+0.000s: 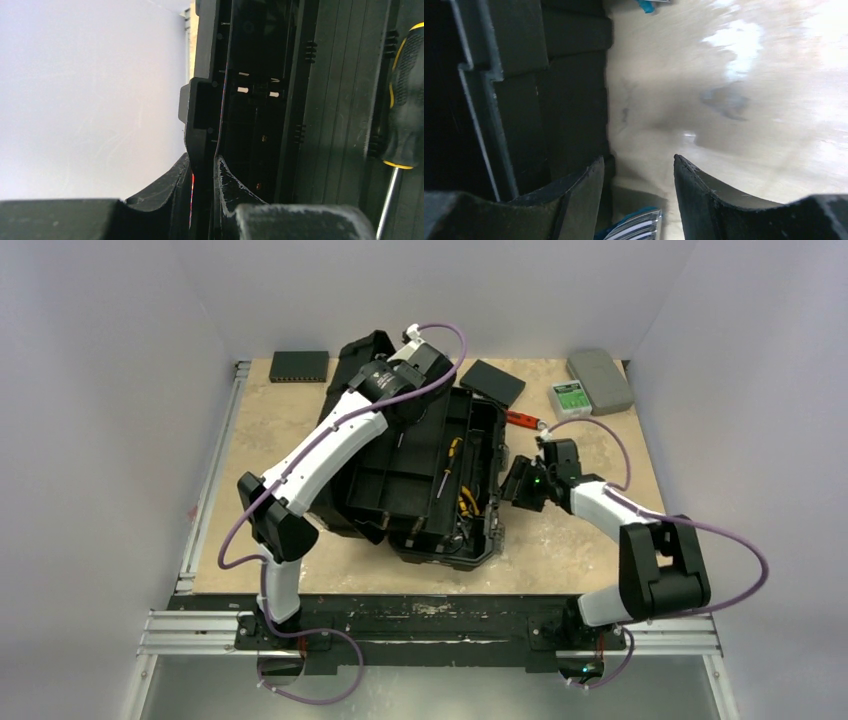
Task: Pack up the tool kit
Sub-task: Close the toolbox at the center of the board.
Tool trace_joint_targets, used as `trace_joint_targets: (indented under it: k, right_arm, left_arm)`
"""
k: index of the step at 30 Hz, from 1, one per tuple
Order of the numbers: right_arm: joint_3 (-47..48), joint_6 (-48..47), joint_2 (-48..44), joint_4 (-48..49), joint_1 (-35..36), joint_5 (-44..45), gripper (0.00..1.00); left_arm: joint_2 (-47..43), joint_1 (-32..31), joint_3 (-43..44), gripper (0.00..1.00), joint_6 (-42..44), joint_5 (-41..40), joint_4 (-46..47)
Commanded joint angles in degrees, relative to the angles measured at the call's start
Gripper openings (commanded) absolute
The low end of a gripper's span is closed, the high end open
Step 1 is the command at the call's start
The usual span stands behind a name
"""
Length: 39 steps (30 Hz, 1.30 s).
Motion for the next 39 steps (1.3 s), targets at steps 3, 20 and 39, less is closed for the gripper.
trace_joint_targets:
  k: [3, 20, 39]
  right_arm:
    - [1.9, 6.8, 5.5, 11.3, 9.4, -2.9, 0.52]
    - [8.1, 12.3, 15.3, 17.5, 18.2, -0.9, 0.5]
    - [10.2, 9.2, 16.5, 18.2, 18.1, -3.2, 0.51]
  left_arm:
    - [-7.3, -4.8, 4.4, 0.0, 14.6, -19.9, 9.5]
    - [-4.0, -16.1, -26.8, 0.0, 93.1, -34.2, 121.6]
    - [3.6, -27.9, -21.5, 0.28, 114.0, -36.0, 156.1]
